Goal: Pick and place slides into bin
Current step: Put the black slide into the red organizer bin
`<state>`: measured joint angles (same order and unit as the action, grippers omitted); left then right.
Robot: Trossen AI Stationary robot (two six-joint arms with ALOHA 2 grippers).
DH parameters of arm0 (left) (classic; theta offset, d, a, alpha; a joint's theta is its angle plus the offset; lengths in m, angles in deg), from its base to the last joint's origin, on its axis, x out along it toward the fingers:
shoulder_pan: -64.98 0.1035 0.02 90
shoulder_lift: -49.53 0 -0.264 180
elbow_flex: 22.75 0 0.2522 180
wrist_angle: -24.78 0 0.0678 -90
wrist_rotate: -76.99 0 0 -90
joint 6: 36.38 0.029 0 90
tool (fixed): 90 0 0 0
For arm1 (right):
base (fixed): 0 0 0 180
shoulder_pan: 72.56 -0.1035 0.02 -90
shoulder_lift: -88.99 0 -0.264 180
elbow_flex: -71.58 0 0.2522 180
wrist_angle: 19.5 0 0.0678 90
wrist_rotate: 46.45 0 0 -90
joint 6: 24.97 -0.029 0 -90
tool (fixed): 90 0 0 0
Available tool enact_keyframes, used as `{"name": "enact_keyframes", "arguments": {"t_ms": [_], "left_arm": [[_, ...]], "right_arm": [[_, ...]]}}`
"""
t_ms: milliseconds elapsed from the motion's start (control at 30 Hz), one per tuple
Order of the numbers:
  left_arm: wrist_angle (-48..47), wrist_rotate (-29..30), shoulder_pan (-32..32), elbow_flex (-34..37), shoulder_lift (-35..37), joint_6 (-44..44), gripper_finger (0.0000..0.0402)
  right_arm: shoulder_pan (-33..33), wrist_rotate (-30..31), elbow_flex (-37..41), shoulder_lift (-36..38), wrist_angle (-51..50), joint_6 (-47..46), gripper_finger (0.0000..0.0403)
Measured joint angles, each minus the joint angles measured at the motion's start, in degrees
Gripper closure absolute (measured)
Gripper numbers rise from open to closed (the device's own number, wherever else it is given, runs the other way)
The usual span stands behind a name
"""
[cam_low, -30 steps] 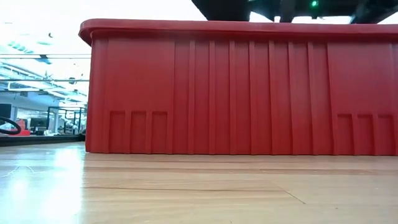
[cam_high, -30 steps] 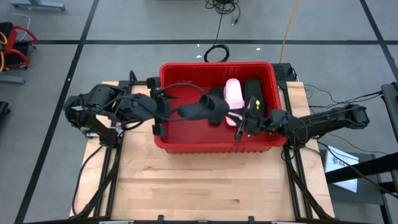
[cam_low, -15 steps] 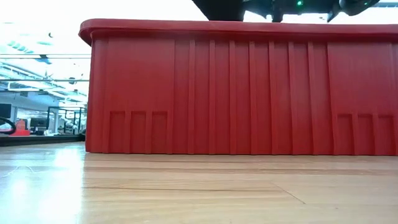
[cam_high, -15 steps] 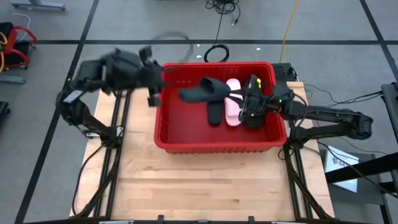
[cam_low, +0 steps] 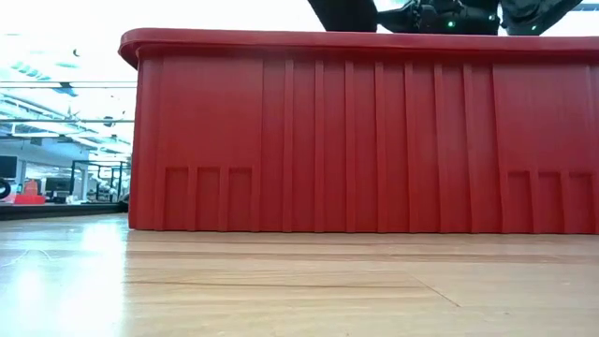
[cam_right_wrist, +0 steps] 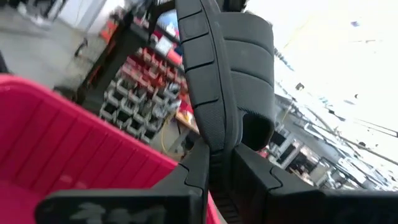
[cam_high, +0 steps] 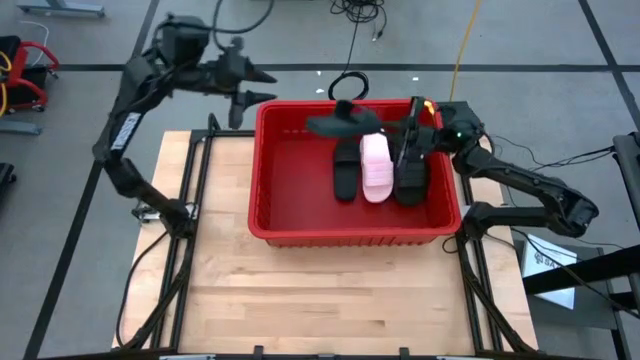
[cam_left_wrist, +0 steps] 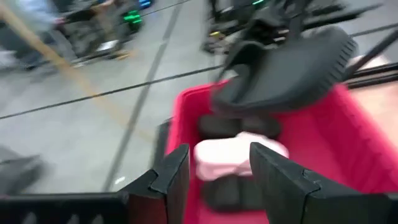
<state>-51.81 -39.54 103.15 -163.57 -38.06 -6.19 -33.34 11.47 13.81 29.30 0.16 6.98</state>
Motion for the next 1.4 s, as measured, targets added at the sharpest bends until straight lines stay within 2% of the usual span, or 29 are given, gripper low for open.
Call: {"name": "enact_keyframes", "arguments": {"t_ms": [67,133,367,533,767,867,967,1033,1233,1300,1400], "left_arm": [[0.82,-6.83,2.23,0.07,-1.82,0.28,0.0231],[1.45,-11.24,3.12,0.07,-3.49,1.1,0.0231],[3.04,-12.25,2.76,0.07,-6.58,8.24,0.0231],[6.25,-14.03,0.86,0.07,-6.86,13.18,0.0231],[14.24,-14.64,-0.06,0.49,-6.99,12.82,0.0231],[20.57,-14.47,1.09,4.54,-6.83,13.0,0.0231],[29.37,-13.09,5.3,9.13,-7.3,9.38,0.0231],[36.74,-14.15,9.46,12.35,-7.25,4.95,0.0231],[60.66,-32.06,19.31,23.58,-7.08,-12.8,0.0231],[68.72,-33.9,20.39,27.78,-7.05,-19.03,0.0231],[75.21,-35.51,20.18,33.53,-6.31,-22.87,0.0231]], "right_arm": [[2.53,-3.23,0.0,-1.45,4.32,-3.22,0.0363],[4.51,-4.81,0.0,-2.99,8.36,-6.19,0.0362],[6.26,-5.78,-0.16,-8.79,19.06,-13.37,0.0362],[6.19,-8.45,-2.31,-12.44,22.83,-16.36,0.0362],[6.08,-8.56,-6.09,-15.2,23.97,-16.71,0.0362],[6.08,-8.55,-6.38,-15.72,24.27,-16.45,0.0362],[6.08,-8.55,-6.38,-15.73,24.67,-16.43,0.0362],[6.08,-8.56,-6.38,-15.73,24.64,-16.46,0.0362],[6.08,-8.56,-6.38,-15.74,24.51,-16.52,0.0362],[6.08,-8.54,-6.38,-15.75,24.49,-16.67,0.0362],[6.08,-8.52,-6.38,-15.73,24.11,-16.32,0.0362]]}}
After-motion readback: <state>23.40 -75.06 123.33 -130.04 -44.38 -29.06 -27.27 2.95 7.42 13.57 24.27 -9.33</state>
